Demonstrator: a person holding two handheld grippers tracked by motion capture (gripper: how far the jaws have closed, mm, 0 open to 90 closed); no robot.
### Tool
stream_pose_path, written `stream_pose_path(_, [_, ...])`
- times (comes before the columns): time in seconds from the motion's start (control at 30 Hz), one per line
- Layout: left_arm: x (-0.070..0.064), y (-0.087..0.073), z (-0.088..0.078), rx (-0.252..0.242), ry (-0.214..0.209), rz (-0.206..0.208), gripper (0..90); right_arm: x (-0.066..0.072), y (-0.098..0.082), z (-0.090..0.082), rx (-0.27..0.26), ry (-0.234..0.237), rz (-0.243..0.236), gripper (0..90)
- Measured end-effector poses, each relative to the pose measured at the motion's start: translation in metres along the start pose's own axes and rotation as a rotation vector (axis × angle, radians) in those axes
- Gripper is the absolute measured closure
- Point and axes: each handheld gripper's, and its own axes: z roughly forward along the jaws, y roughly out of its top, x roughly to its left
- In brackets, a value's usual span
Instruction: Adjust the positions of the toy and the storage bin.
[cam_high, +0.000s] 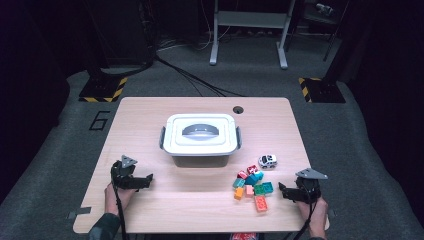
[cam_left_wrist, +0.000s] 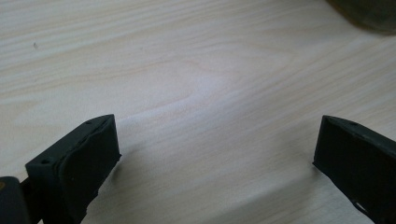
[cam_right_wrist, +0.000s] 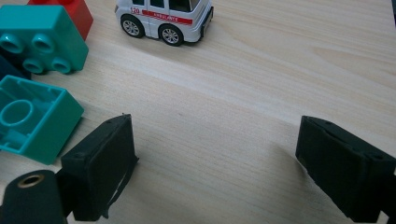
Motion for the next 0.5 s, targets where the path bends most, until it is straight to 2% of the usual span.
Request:
stream_pose_path(0.03, [0.0,0.004,-0.003,-0.015,-0.013,-0.003,0.0,0.0,0.0,0.0,0.0,0.001,0.001,11.0])
stream_pose_path(0.13, [0.0,0.011,-0.008,-0.021,-0.018,0.005,0.1,0.0,0.0,0.0,0.0,0.001,0.0,11.0])
stream_pose_path(0.27, [0.0,0.03,-0.02,-0.043,-0.049,0.027,0.1,0.0,0.0,0.0,0.001,0.0,0.001,11.0])
stream_pose_path(0.33, [-0.001,0.033,-0.022,-0.05,-0.055,0.027,0.2,0.0,0.0,0.0,0.001,0.0,0.001,11.0])
stream_pose_path(0.37, [-0.002,0.041,-0.027,-0.066,-0.066,0.032,0.2,0.0,0.0,0.0,0.002,0.001,0.002,11.0])
stream_pose_path(0.5, [-0.005,0.055,-0.033,-0.086,-0.077,0.048,0.2,0.0,0.0,0.0,0.002,0.0,0.002,11.0])
